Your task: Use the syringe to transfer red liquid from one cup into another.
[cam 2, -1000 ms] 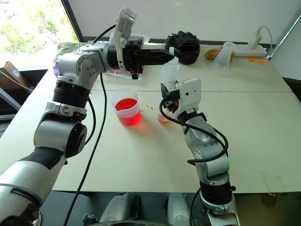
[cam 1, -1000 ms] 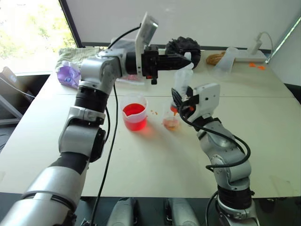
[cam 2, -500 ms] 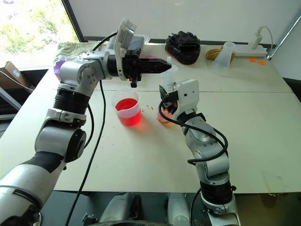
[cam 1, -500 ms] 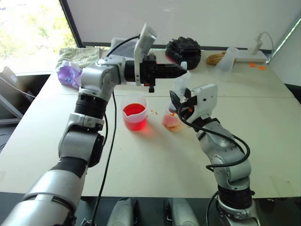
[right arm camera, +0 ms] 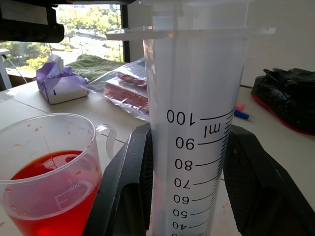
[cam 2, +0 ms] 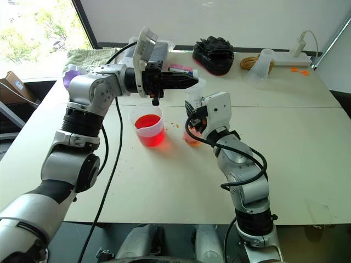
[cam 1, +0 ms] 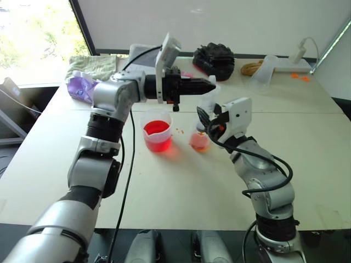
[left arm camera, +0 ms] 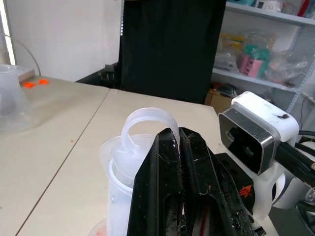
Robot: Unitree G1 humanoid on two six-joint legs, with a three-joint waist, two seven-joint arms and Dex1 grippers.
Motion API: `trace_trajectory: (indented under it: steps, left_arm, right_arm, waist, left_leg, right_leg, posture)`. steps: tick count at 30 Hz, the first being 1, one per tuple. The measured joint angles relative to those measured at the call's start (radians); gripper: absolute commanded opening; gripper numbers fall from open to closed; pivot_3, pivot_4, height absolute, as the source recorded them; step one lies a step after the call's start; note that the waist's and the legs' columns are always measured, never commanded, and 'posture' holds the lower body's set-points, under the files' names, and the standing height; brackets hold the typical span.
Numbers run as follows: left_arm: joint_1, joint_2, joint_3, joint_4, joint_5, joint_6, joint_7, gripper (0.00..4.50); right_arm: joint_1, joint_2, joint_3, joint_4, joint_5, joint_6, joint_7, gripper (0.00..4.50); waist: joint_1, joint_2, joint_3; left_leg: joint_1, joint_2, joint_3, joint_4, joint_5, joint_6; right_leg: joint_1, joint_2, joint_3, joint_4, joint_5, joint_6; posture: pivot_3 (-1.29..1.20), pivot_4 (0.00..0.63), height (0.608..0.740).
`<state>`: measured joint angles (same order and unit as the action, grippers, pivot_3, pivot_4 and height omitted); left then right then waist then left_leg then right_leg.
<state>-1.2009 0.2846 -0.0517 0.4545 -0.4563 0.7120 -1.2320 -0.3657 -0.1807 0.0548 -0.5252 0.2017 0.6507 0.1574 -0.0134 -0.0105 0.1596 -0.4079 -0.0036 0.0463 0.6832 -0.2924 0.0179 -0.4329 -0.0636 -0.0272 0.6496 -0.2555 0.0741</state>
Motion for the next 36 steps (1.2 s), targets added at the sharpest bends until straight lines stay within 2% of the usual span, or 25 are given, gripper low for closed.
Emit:
trace_trajectory:
  steps: [3, 6, 10, 15, 23, 28, 32, 36]
  left_arm:
    - [-0.027, 0.011, 0.010, 0.008, -0.014, 0.039, 0.012, 0.06]
    - [-0.038, 0.027, 0.019, 0.005, -0.021, 0.061, 0.016, 0.86]
    - [-0.029, 0.058, 0.011, 0.004, -0.008, 0.065, 0.015, 2.35]
    - [-0.017, 0.097, -0.003, 0.001, -0.005, 0.064, 0.005, 2.35]
    - [-0.009, 0.277, 0.070, -0.019, -0.011, 0.096, 0.029, 2.35]
    - [0.148, 0.419, 0.064, -0.189, -0.035, 0.178, -0.019, 2.35]
    - [0.218, 0.448, 0.049, -0.305, -0.059, 0.204, -0.047, 2.35]
    - [0.264, 0.433, 0.025, -0.387, -0.081, 0.210, -0.042, 2.35]
  right_arm:
    - [-0.013, 0.000, -0.005, 0.001, 0.001, -0.002, 0.005, 1.41]
    - [-0.030, 0.001, -0.012, 0.003, 0.001, -0.006, 0.008, 1.41]
    - [-0.040, 0.000, -0.045, 0.013, 0.001, -0.026, 0.010, 1.41]
    - [-0.057, 0.003, -0.044, 0.013, 0.002, -0.047, 0.024, 1.41]
    - [-0.057, 0.003, -0.055, 0.013, 0.020, -0.048, 0.033, 1.41]
    - [-0.056, -0.009, -0.073, 0.019, 0.040, -0.046, 0.048, 1.41]
    - [-0.076, -0.033, -0.086, 0.034, 0.064, -0.022, 0.066, 1.41]
    - [-0.099, -0.090, -0.148, 0.036, 0.108, 0.030, 0.088, 1.41]
  waist:
    - [0.000, 0.000, 0.000]
    - [0.000, 0.000, 0.000]
    - [-0.001, 0.000, 0.000]
    - [-0.001, 0.000, 0.000]
    - [-0.002, 0.000, 0.000]
    - [-0.002, 0.000, 0.000]
    - [0.005, 0.000, 0.000]
    - [0.003, 0.000, 0.000]
  left_leg:
    - [0.000, 0.000, 0.000, 0.000, 0.000, 0.000]
    - [0.000, 0.000, 0.000, 0.000, 0.000, 0.000]
    - [0.000, 0.000, 0.000, 0.000, 0.000, 0.000]
    - [0.000, 0.000, 0.000, 0.000, 0.000, 0.000]
    - [0.000, 0.000, 0.000, 0.000, 0.000, 0.000]
    - [0.000, 0.001, 0.000, 0.000, 0.001, -0.001]
    - [0.000, 0.000, 0.000, 0.001, 0.000, -0.001]
    - [0.000, 0.000, 0.000, 0.001, 0.000, 0.000]
  right_leg:
    - [0.000, 0.000, 0.000, 0.000, 0.000, 0.000]
    - [0.000, 0.000, 0.000, 0.000, 0.000, 0.000]
    - [0.000, 0.000, 0.000, 0.000, 0.000, 0.000]
    - [0.000, 0.000, 0.000, 0.000, 0.000, 0.000]
    - [0.000, 0.000, 0.000, 0.000, 0.000, 0.000]
    - [0.000, -0.001, 0.000, 0.001, 0.000, 0.000]
    - [0.001, -0.001, 0.000, 0.000, 0.000, 0.000]
    - [0.001, -0.001, 0.000, 0.000, 0.000, 0.000]
  posture:
    - [0.00, 0.150, 0.740]
    - [0.00, 0.150, 0.740]
    - [0.00, 0.150, 0.740]
    - [0.00, 0.150, 0.740]
    - [0.00, 0.150, 0.740]
    - [0.00, 0.150, 0.740]
    - [0.00, 0.150, 0.740]
    - [0.00, 0.150, 0.740]
